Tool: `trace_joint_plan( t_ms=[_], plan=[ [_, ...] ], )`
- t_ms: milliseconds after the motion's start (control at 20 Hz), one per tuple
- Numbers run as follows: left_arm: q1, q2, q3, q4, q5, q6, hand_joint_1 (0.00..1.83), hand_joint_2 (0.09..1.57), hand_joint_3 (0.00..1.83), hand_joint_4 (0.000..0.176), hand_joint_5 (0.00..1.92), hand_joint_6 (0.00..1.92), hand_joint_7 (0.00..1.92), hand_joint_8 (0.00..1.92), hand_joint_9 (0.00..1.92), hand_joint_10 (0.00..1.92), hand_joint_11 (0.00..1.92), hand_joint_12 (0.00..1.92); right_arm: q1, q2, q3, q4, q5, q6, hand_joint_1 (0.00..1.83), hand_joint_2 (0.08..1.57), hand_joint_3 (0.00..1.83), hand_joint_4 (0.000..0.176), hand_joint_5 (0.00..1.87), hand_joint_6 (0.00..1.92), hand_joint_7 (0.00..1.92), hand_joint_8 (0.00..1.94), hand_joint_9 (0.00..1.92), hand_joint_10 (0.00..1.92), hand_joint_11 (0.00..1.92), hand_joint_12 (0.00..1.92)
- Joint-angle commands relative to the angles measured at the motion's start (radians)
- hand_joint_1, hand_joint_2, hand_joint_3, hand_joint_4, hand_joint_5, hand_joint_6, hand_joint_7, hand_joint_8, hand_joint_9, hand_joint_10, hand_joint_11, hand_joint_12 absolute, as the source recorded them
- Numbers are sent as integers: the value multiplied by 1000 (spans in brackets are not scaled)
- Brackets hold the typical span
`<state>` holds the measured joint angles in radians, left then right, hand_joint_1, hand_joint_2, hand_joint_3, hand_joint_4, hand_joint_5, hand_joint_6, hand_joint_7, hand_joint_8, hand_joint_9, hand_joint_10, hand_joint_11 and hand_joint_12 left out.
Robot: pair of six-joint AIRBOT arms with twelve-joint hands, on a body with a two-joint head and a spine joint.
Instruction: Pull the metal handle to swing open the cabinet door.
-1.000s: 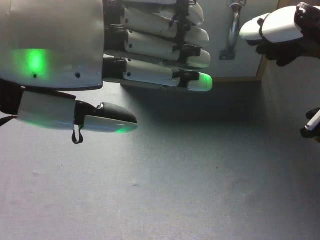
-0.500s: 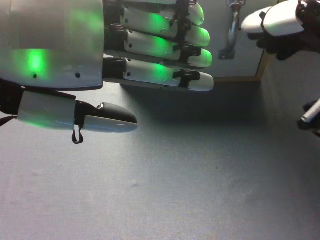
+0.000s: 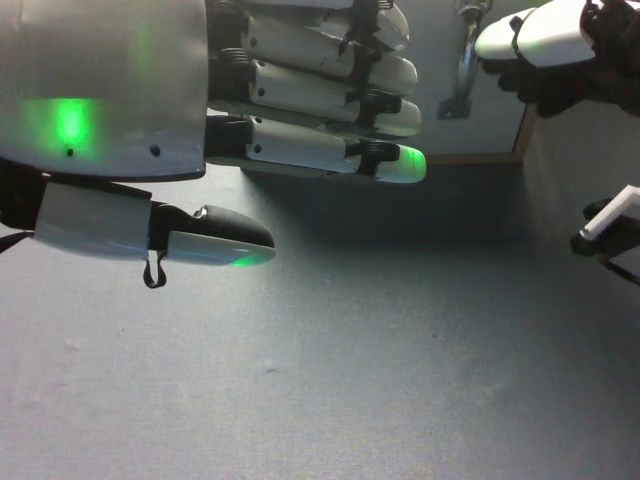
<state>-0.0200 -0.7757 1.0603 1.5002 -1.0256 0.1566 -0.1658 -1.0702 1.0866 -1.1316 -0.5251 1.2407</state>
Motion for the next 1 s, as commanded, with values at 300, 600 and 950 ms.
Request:
trace_joint_plan(
  t_ms=[300, 600, 950],
  plan=[
    [-9, 7, 1, -99, -25, 8, 0, 1513, 0, 0, 351, 1, 386, 3, 363, 2, 6, 766, 1, 20, -16, 35, 36, 12, 0, 1571, 118, 0, 335, 2, 343, 2, 313, 2, 0, 854],
    [-9, 7, 1, -99, -25, 8, 0, 1513, 0, 0, 353, 1, 387, 2, 363, 1, 4, 765, -1, 21, -21, 39, 46, 12, 0, 1571, 100, 0, 342, 3, 351, 2, 321, 3, 0, 876],
    [-9, 7, 1, -99, -25, 8, 0, 1510, 0, 0, 353, 2, 390, 3, 366, 2, 8, 762, 8, 2, 17, 32, 47, 34, 0, 1571, 94, 0, 347, 3, 355, 2, 325, 3, 0, 898]
  ],
)
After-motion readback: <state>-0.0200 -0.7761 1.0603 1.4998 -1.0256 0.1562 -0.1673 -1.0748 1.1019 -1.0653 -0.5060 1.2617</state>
